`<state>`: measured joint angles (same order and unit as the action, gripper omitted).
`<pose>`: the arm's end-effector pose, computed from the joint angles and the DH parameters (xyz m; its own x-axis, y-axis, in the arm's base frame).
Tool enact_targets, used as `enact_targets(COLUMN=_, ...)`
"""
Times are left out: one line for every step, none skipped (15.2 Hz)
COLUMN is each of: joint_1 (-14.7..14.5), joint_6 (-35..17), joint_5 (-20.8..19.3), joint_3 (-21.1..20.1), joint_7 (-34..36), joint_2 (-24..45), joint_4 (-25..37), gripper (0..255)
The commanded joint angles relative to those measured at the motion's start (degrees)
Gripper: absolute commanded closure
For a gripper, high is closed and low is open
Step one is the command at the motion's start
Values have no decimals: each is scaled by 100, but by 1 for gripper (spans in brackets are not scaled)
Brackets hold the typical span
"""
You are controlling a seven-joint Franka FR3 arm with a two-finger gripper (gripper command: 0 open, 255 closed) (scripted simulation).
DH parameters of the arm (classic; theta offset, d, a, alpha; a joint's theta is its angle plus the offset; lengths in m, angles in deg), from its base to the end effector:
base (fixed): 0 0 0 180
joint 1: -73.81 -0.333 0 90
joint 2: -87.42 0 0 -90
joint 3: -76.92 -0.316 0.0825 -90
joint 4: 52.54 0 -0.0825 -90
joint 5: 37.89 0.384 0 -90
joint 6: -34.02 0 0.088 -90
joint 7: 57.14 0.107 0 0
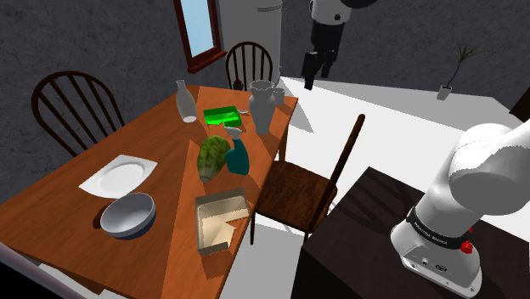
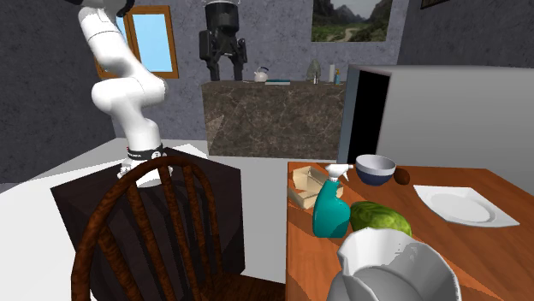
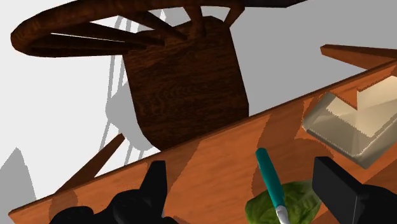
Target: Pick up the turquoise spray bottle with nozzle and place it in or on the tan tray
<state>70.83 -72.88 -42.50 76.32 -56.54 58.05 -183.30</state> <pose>0.4071 0.0199 0.5561 0.9926 0.0742 0.0958 0.0663 -0.9943 0.0829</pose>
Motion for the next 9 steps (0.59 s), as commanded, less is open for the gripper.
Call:
enact_targets(joint_1=-42, joint_6=-212, joint_5=28, joint_3=9, joint_7=-87, joint_2=419, joint_4=168, gripper=0)
enact_targets(joint_1=-63, joint_6=-323, joint_5=44, joint_3=8, joint_7=-125, joint_2=630, joint_4=246, gripper=0)
enact_targets(joint_1=-84, joint_6=-427, joint_5=59, joint_3=7, joint_7=-163, joint_2=841, joint_4=331, gripper=0)
enact_targets(joint_1=-104, joint_6=-526, joint_5=75, joint_3=5, joint_7=-201, joint_2=1054, joint_4=423, gripper=0)
enact_targets(joint_1=-124, joint_6=-620, joint_5=92, joint_3=1, joint_7=-240, joint_2=1268, joint_4=521, gripper=0)
enact_targets(joint_1=-143, joint_6=-707, joint_5=108, joint_3=-5, joint_7=-280, joint_2=1482, joint_4=626, gripper=0)
enact_targets(joint_1=-162, joint_6=-789, joint_5=125, joint_3=-11, joint_7=-319, joint_2=1697, joint_4=737, gripper=0)
enact_targets(joint_1=-179, joint_6=-864, joint_5=141, joint_3=-19, joint_7=-358, joint_2=1912, joint_4=855, gripper=0)
enact_targets(joint_1=-197, joint_6=-934, joint_5=158, joint_3=-29, joint_7=-397, joint_2=2128, joint_4=979, gripper=0)
